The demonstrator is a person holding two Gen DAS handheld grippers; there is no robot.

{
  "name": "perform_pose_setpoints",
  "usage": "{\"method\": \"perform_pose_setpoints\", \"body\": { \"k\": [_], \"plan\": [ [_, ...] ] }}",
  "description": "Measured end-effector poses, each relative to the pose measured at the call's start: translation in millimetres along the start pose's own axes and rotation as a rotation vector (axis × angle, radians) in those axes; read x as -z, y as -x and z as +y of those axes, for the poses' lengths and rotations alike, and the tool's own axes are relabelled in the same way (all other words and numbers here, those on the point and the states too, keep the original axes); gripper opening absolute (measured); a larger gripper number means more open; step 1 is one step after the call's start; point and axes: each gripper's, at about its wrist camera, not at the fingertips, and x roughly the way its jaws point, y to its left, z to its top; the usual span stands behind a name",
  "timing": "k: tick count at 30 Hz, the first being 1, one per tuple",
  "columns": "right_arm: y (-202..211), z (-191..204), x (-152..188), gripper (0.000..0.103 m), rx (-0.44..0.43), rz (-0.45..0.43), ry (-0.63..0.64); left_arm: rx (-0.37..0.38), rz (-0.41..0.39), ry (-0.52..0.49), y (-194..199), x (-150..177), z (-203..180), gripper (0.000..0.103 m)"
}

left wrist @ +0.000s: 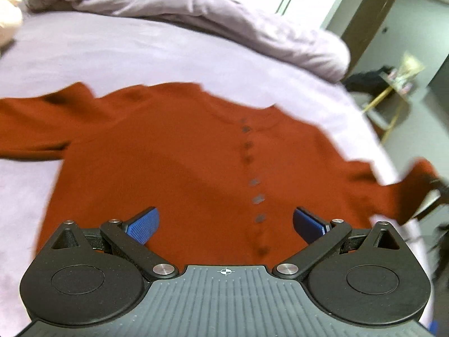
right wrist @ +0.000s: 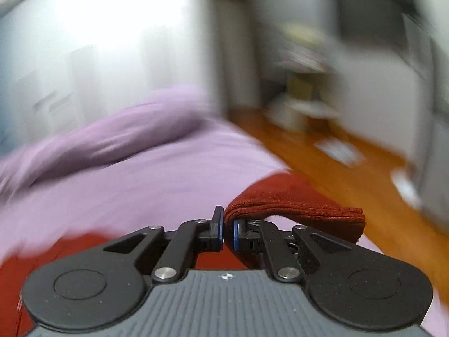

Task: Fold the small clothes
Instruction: 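Grasp a cardigan sleeve with the right gripper and fold it across the body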

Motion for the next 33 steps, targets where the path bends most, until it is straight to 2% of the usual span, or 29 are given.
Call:
{"method": "perform_pose_setpoints", "body": {
  "k": [2, 5, 7, 9, 10, 12, 13, 14, 15, 16, 17, 18, 21, 23, 25, 27, 29, 30, 31, 32, 33],
  "plan": [
    [19, 66, 15, 0.006, -0.141, -0.025, 0.232, 0.087, 0.009, 0.057, -9, -6, 3, 0.103],
    [32, 136, 57, 0.006, -0.256, -0.009, 0.489, 0.177, 0.044, 0.159, -27, -9, 12, 0.103],
    [25, 171, 100, 0.007, -0.264, 0.059, 0.665, 0.212, 0.088, 0.219, -43, -6, 17, 0.1],
    [18, 195, 139, 0.011, -0.23, 0.127, 0.835, 0.229, 0.125, 0.254, -55, -4, 20, 0.093],
    [20, 202, 157, 0.012, -0.186, 0.089, 0.937, 0.239, 0.135, 0.26, -60, -3, 20, 0.093],
    [29, 208, 172, 0.013, -0.142, 0.005, 1.037, 0.264, 0.15, 0.272, -68, -2, 19, 0.092],
    [31, 208, 171, 0.015, -0.154, 0.01, 1.032, 0.279, 0.161, 0.281, -73, -2, 19, 0.09],
    [33, 202, 164, 0.023, -0.175, 0.025, 0.993, 0.292, 0.175, 0.297, -79, -2, 19, 0.088],
    [35, 195, 155, 0.029, -0.195, 0.043, 0.919, 0.311, 0.19, 0.317, -84, -2, 17, 0.085],
    [37, 187, 144, 0.043, -0.208, 0.066, 0.833, 0.331, 0.199, 0.334, -88, -3, 16, 0.084],
    [37, 180, 136, 0.047, -0.221, 0.095, 0.749, 0.35, 0.206, 0.351, -92, -3, 15, 0.082],
    [38, 169, 129, 0.048, -0.242, 0.123, 0.66, 0.365, 0.212, 0.362, -93, -1, 11, 0.077],
    [39, 141, 122, 0.048, -0.283, 0.198, 0.412, 0.375, 0.23, 0.355, -102, 2, 2, 0.077],
    [39, 123, 126, 0.048, -0.285, 0.247, 0.275, 0.345, 0.269, 0.332, -115, 4, -4, 0.077],
    [45, 104, 134, 0.048, -0.286, 0.261, 0.171, 0.291, 0.305, 0.331, -127, 6, -5, 0.069],
    [58, 98, 137, 0.048, -0.292, 0.251, 0.133, 0.301, 0.284, 0.359, -134, 5, -2, 0.069],
    [64, 102, 143, 0.048, -0.289, 0.24, 0.15, 0.312, 0.277, 0.403, -141, 3, -2, 0.066],
    [67, 104, 143, 0.048, -0.287, 0.235, 0.159, 0.316, 0.277, 0.411, -146, 2, -2, 0.063],
    [70, 104, 143, 0.049, -0.285, 0.231, 0.167, 0.308, 0.281, 0.412, -150, -1, -4, 0.047],
    [70, 105, 143, 0.049, -0.284, 0.23, 0.169, 0.291, 0.289, 0.407, -153, -4, -5, 0.037],
    [66, 107, 142, 0.049, -0.284, 0.233, 0.163, 0.276, 0.301, 0.402, -159, -5, -6, 0.015]
  ]
}}
